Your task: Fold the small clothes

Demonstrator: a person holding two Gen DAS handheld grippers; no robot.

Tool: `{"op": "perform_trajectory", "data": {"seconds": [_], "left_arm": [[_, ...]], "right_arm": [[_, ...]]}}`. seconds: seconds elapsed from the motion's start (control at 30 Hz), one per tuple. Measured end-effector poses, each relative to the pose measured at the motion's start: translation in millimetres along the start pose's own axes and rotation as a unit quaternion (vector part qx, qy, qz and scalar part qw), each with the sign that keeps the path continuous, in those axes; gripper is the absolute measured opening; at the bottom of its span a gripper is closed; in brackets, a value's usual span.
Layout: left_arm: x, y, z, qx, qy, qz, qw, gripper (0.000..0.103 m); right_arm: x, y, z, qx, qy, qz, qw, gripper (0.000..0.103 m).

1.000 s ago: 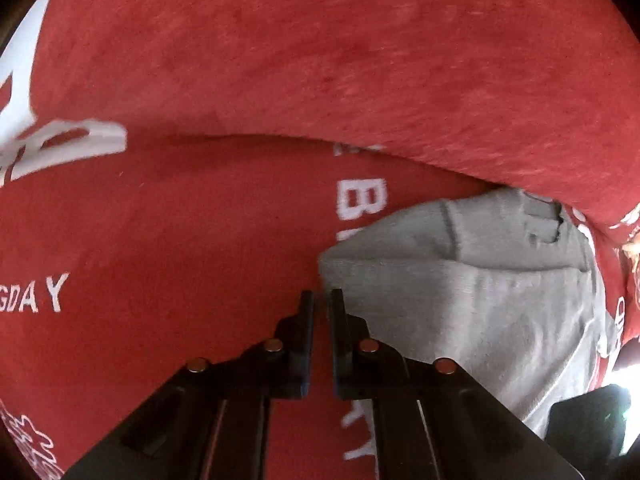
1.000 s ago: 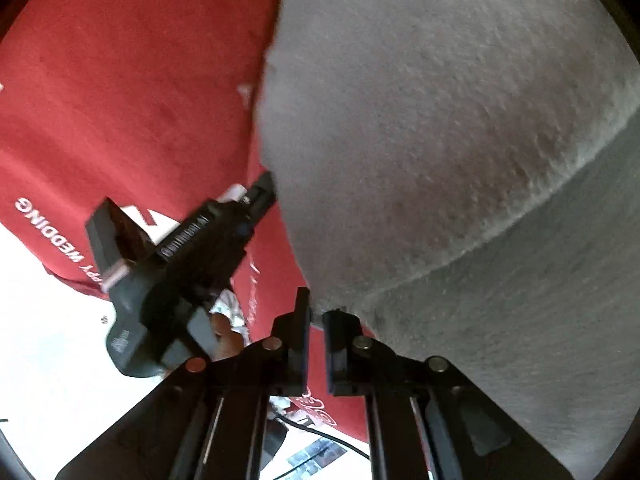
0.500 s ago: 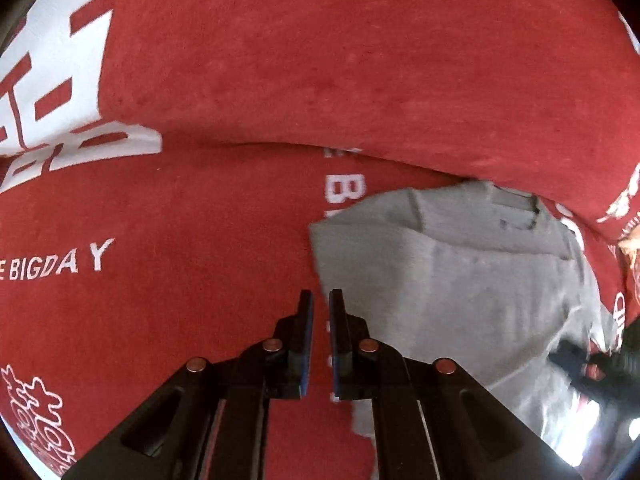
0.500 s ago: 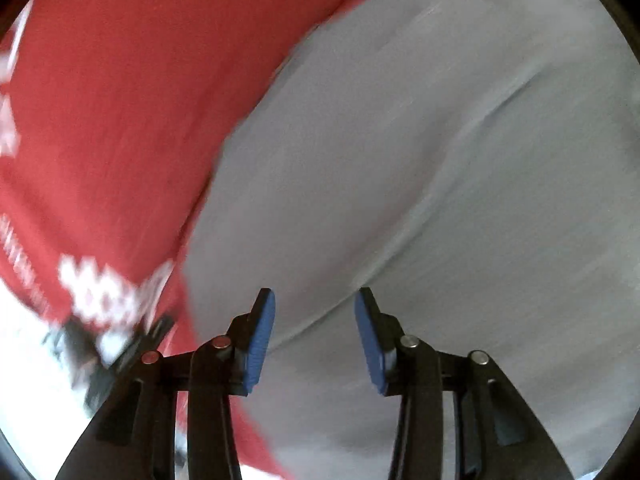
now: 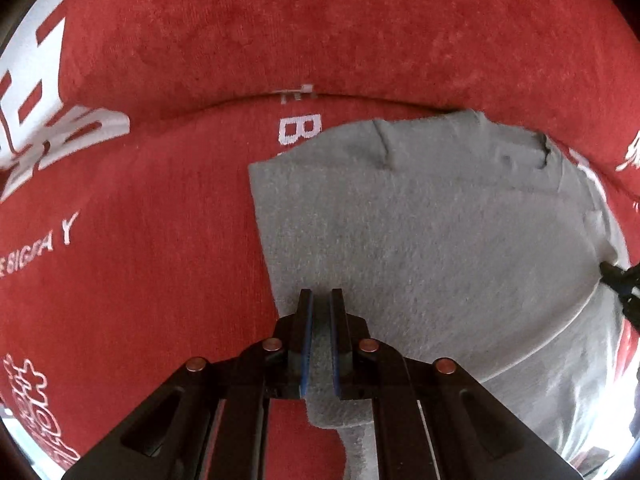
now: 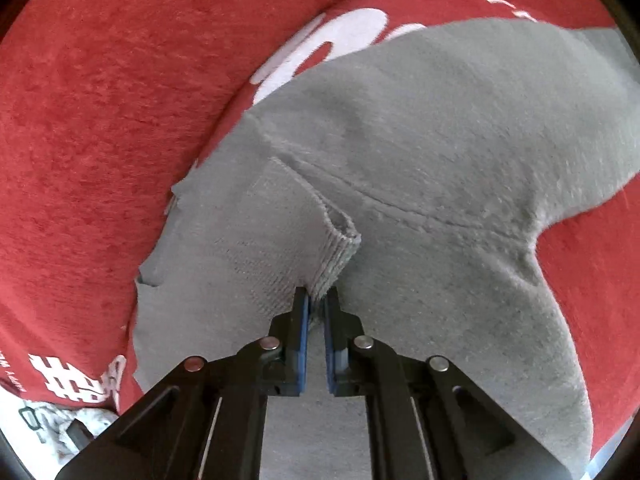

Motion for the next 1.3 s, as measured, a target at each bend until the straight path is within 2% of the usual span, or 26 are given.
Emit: {"op": "perform_trajectory", "data": {"seconds": [0.17, 0.23, 0.3, 0.37, 0.43, 0.5, 0.67, 0.83, 0.93, 0.97, 1.0, 1.03, 1.07, 1.13, 1.3], "left_arm": [[-6, 3, 8, 0.018, -0.016, 0.003, 0.9997, 0.009], [-10, 4, 13, 0.022, -0.015, 0.006, 0.9996, 0.009], [-16, 8, 19, 0.028, -0.015, 0.005, 0.9995, 0.009], [-23, 13, 25, 0.035, -0.013, -0.001, 0.9993, 0.009], [-32, 17, 29, 0.039, -0.011, -0.006, 0.9991, 0.009], [-46, 24, 32, 0.045, -0.008, -0.012, 0.9989, 0.009], [-75, 34, 43, 0.060, -0.010, -0.029, 0.9977, 0.009], [-105, 41, 51, 0.065, 0.001, -0.039, 0.9971, 0.009], [-125, 46, 54, 0.065, 0.015, -0.051, 0.9965, 0.009], [-132, 46, 53, 0.066, 0.016, -0.057, 0.9961, 0.012], [-135, 47, 53, 0.066, 0.015, -0.061, 0.9959, 0.024], [-140, 47, 51, 0.067, 0.012, -0.063, 0.9957, 0.075], [-145, 47, 51, 0.063, 0.003, -0.062, 0.9961, 0.098], [-152, 46, 55, 0.045, -0.004, -0.069, 0.9966, 0.102], [-180, 49, 45, 0.065, -0.007, -0.093, 0.9935, 0.102]], "right_arm": [[-4, 5, 10, 0.006, 0.020, 0.019, 1.000, 0.008], [-9, 7, 17, 0.013, 0.020, 0.020, 1.000, 0.014], [-12, 13, 25, 0.025, 0.016, 0.027, 0.999, 0.014], [-13, 20, 31, 0.034, 0.020, 0.039, 0.998, 0.018], [-14, 31, 38, 0.039, 0.025, 0.052, 0.998, 0.030], [-14, 42, 44, 0.045, 0.027, 0.060, 0.997, 0.035], [-18, 65, 57, 0.059, 0.028, 0.078, 0.995, 0.043], [-23, 80, 67, 0.072, 0.024, 0.092, 0.993, 0.054], [-29, 84, 72, 0.080, 0.016, 0.092, 0.992, 0.056], [-32, 84, 72, 0.082, 0.012, 0.090, 0.992, 0.056], [-34, 84, 73, 0.083, 0.010, 0.089, 0.993, 0.056], [-38, 84, 73, 0.084, 0.007, 0.086, 0.993, 0.056], [-41, 82, 74, 0.085, 0.004, 0.084, 0.993, 0.057], [-48, 80, 75, 0.086, 0.001, 0.081, 0.993, 0.061], [-67, 70, 79, 0.087, -0.007, 0.068, 0.994, 0.061]]}}
Point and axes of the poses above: each gripper's, at about its wrist camera, not at the fingertips, and z roughly against the way its jaws point, x to its left, y to its underside, the point moved 5 cm from there along -z, roughly the way its jaws point, and after that the axes turned 2 degrees about z, right-handed, at the moved point
